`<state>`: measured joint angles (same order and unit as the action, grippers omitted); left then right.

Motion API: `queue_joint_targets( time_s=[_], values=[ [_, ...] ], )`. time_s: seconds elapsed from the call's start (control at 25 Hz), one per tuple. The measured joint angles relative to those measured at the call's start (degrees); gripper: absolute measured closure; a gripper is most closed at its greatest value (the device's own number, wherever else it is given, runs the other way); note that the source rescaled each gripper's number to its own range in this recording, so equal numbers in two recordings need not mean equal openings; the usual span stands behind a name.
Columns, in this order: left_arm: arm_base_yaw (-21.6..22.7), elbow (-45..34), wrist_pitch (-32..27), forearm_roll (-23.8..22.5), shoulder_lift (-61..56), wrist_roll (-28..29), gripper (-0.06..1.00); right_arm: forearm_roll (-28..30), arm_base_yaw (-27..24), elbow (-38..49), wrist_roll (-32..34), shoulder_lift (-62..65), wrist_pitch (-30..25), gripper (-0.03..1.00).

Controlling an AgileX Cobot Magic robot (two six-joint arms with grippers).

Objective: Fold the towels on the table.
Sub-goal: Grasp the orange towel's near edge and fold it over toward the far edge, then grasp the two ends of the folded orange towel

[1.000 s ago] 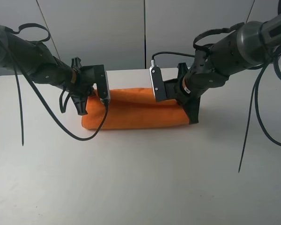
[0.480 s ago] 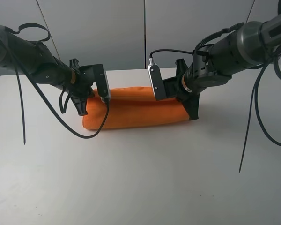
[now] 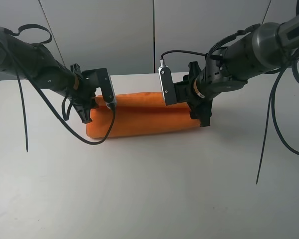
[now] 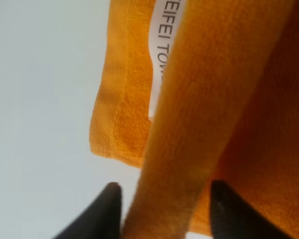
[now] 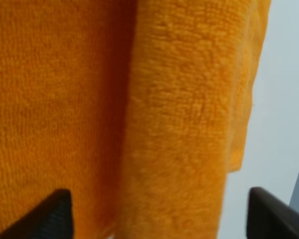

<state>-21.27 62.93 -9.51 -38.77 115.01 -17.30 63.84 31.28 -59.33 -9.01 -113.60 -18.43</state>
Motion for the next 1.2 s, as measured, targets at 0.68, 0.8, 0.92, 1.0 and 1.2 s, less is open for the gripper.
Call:
queue_joint_targets(
  time_s=[0.68, 0.8, 0.92, 1.0, 1.2],
  values=[
    [0.00, 1.04, -3.28, 0.02, -6.12, 11.27, -0.05, 13.32, -0.10, 0.00, 28.83, 6.90, -5.13, -0.03],
    [0.00, 1.89, -7.75, 1.23, -7.76, 18.69, -0.05, 6.75, -0.10, 0.00, 34.05, 10.36, -5.87, -0.03],
    [0.11, 3.54, -14.32, 6.55, -8.26, 23.25, -0.05, -2.59, -0.10, 0.00, 34.92, 12.48, -6.83, -0.03],
    [0.11, 4.27, -17.49, 12.15, -8.26, 24.18, -0.05, -10.03, -0.10, 0.00, 33.62, 12.90, -7.57, -0.03],
    [0.11, 4.61, -19.87, 23.72, -8.35, 24.89, -0.05, -25.21, -0.10, 0.00, 29.10, 12.90, -10.29, -0.03]
  ],
)
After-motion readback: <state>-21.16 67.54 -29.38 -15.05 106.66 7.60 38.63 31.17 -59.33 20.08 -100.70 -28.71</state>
